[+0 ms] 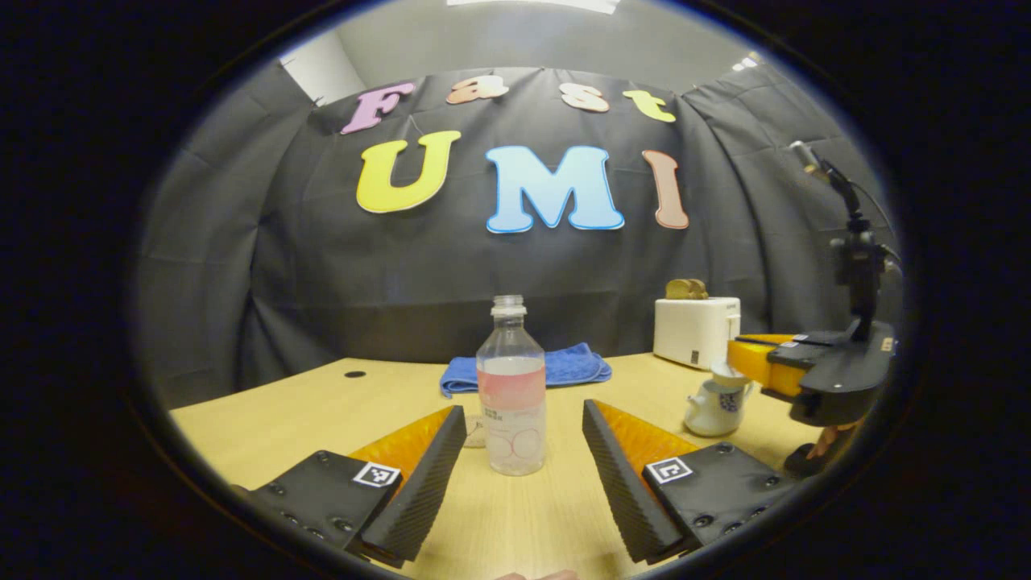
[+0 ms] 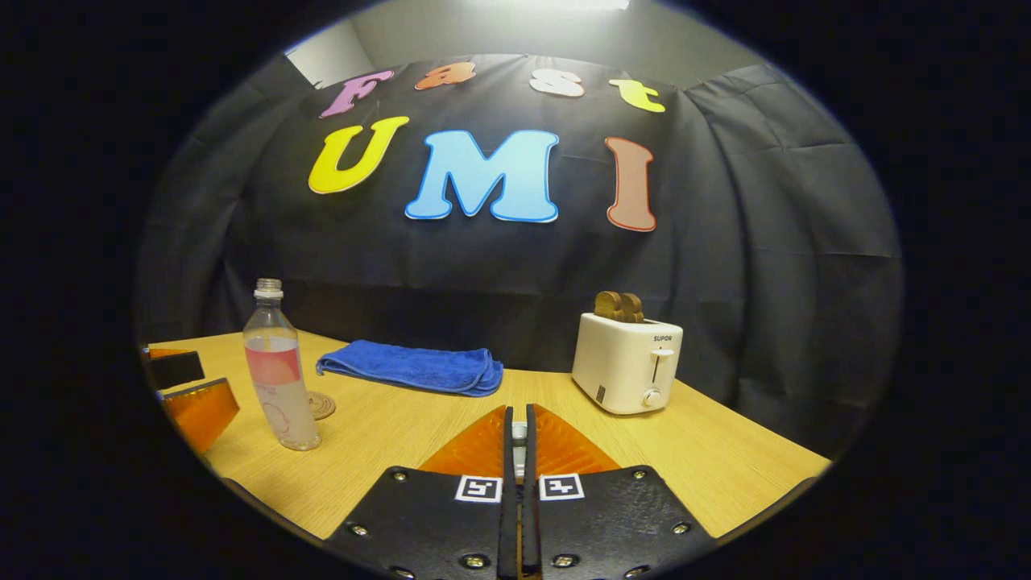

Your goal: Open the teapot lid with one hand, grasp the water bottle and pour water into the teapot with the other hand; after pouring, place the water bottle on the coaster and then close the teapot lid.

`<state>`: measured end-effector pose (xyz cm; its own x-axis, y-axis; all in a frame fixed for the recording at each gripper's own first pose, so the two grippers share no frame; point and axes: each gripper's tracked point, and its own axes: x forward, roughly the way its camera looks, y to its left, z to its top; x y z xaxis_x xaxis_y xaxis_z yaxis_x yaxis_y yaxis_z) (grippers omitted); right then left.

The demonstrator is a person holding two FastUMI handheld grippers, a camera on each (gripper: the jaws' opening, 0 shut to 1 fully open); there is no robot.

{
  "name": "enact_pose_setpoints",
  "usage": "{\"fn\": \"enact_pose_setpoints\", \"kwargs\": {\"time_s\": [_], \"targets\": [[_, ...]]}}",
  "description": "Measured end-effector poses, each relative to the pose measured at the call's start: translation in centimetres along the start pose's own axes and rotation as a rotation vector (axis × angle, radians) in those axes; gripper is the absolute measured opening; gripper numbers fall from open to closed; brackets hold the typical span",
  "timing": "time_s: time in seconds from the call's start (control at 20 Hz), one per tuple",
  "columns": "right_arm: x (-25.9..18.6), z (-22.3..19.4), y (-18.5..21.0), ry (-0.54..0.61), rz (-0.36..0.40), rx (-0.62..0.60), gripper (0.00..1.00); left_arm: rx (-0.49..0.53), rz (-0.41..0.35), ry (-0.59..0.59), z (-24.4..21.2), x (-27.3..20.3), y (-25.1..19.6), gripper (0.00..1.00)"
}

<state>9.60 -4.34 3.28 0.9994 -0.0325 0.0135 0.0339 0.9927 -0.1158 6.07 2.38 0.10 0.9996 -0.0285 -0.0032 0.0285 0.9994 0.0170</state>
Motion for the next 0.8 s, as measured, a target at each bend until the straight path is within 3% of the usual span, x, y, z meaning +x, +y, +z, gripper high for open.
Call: {"fn": "enact_pose_setpoints", "kwargs": {"time_s": [0.2, 0.35, 0.8], "targets": [[-1.6, 0.4, 0.3, -0.041, 0.009, -0.041, 0.03, -0.04, -0.012, 0.042, -1.1, 2.9, -0.1, 1.0], [-1.3, -0.1, 0.2, -0.028, 0.019, -0.016, 0.03, -0.01, 0.019, 0.036, -0.9, 4.4, 0.8, 1.0], [-1.3, 0.0, 0.0, -0.042, 0.022, -0.014, 0.03, -0.051, 0.021, 0.058, -1.0, 8.5, 1.9, 1.0]]}}
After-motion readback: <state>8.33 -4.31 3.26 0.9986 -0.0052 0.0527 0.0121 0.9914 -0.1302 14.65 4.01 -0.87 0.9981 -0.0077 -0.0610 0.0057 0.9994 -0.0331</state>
